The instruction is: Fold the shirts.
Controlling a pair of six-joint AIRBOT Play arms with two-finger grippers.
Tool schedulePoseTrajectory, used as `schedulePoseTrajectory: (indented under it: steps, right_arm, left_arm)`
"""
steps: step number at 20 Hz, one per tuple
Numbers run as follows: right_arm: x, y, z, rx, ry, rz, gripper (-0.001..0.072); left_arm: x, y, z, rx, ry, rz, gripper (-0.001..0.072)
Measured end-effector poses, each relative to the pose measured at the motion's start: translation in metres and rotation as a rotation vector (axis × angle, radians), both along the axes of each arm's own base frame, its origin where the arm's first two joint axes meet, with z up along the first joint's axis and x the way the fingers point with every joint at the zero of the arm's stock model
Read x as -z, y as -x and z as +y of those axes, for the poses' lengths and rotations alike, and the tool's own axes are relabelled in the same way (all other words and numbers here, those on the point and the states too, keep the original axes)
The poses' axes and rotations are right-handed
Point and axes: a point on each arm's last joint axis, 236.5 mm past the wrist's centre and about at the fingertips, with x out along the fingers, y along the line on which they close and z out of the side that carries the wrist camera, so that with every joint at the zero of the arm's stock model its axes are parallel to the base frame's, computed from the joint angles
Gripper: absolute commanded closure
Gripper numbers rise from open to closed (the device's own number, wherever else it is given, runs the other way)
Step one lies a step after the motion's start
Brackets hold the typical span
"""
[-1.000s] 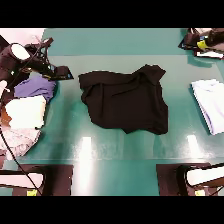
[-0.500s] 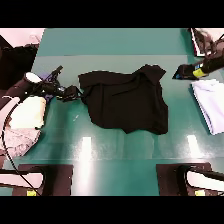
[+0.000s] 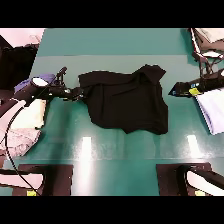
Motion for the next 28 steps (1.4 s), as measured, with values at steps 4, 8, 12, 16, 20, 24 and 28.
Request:
schedulePoseTrajectory:
  steps: [4,8,12,16,20,24,28]
  right_arm:
    - [-0.004,0.012,-0.017,0.06,-0.004,-0.019,0.028]
    - [-0.018,0.018,-0.036,0.119,0.002,-0.064,0.028]
    - [-0.029,0.021,-0.047,0.156,0.009,-0.098,0.028]
    - [-0.033,0.024,-0.048,0.163,0.001,-0.101,0.0281]
    - [-0.033,0.027,-0.045,0.158,-0.013,-0.09,0.028]
    - [-0.032,0.031,-0.043,0.152,-0.019,-0.074,0.028]
    - [-0.032,0.034,-0.041,0.145,-0.022,-0.062,0.0279]
  left_arm:
    - [-0.047,0.022,0.002,0.154,-0.011,0.005,0.0676]
    - [-0.114,0.072,0.016,0.342,-0.115,-0.015,0.0676]
    - [-0.139,0.099,0.04,0.386,-0.248,-0.036,0.0675]
    - [-0.131,0.067,0.05,0.276,-0.291,-0.093,0.0217]
    - [-0.113,0.024,0.055,0.131,-0.264,-0.115,0.0217]
    - [-0.093,0.044,0.077,0.142,-0.267,0.02,0.0218]
    - [-0.081,0.084,0.101,0.146,-0.268,0.144,0.0217]
